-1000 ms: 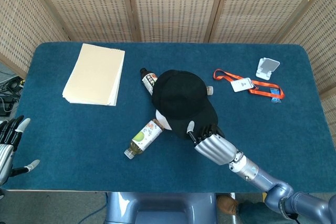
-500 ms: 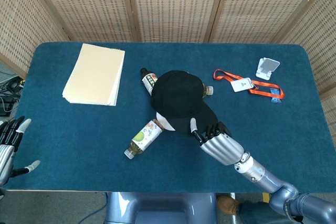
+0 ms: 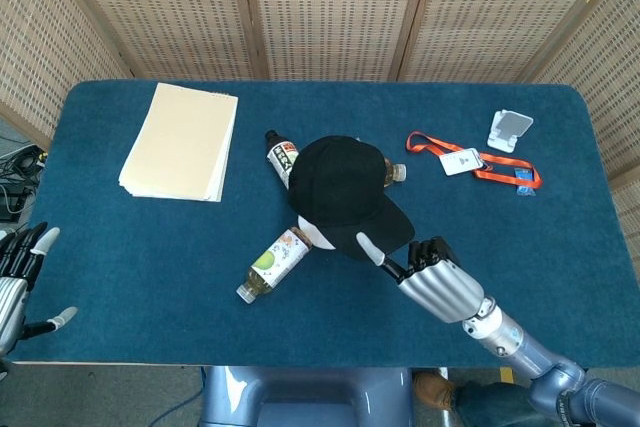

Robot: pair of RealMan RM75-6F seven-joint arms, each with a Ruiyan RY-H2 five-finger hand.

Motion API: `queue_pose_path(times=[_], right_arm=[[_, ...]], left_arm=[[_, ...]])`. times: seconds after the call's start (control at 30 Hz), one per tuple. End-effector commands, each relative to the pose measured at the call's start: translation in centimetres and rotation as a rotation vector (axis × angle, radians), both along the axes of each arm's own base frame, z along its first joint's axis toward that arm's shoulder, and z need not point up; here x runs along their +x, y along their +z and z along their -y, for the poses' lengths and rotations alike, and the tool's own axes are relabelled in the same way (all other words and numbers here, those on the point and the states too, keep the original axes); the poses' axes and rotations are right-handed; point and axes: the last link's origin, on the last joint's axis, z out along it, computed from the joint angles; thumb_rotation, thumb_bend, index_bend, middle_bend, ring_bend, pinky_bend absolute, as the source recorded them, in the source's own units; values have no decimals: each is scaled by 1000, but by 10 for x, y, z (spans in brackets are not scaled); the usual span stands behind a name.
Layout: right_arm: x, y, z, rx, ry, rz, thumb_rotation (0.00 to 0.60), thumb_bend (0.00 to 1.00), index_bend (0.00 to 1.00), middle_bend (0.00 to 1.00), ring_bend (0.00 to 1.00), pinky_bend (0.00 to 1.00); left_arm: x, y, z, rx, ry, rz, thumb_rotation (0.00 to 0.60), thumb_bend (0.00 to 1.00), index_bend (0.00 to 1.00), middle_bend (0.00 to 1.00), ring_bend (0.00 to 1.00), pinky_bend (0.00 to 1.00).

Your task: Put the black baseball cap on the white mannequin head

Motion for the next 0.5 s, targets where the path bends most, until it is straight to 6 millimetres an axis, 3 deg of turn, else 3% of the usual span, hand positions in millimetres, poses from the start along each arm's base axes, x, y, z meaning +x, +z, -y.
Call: queue_pose_path(times=[0.03, 0.2, 0.27, 0.33, 0.4, 0.47, 0.5], right_arm=[[-9, 19, -7, -5, -21, 46, 600, 229, 0, 975, 1000, 1000], [-36, 50, -20, 12, -79, 125, 600, 173, 0, 907, 994, 1000], [-53, 65, -28, 30, -130, 199, 600, 98, 0, 807, 935, 962], [-69, 75, -35, 31, -195, 265, 600, 27, 0, 650, 776, 810], [-89, 83, -44, 33, -308, 345, 600, 0, 0, 427, 505, 554], [-104, 86, -50, 47, -416, 414, 600, 0, 0, 172, 180, 235], [-112, 86, -55, 66, -484, 461, 600, 0, 0, 107, 105, 152]], left_arm=[[0, 1, 0, 2, -1, 3, 600, 0, 0, 0, 0, 0], [0, 3, 2, 8, -5, 11, 600, 0, 0, 0, 0, 0], [0, 4, 2, 9, -7, 15, 600, 0, 0, 0, 0, 0], [0, 5, 3, 9, -9, 17, 600, 0, 0, 0, 0, 0], [0, 5, 3, 8, -10, 18, 600, 0, 0, 0, 0, 0], [0, 4, 3, 7, -12, 17, 600, 0, 0, 0, 0, 0], [1, 4, 4, 6, -13, 16, 600, 0, 0, 0, 0, 0]])
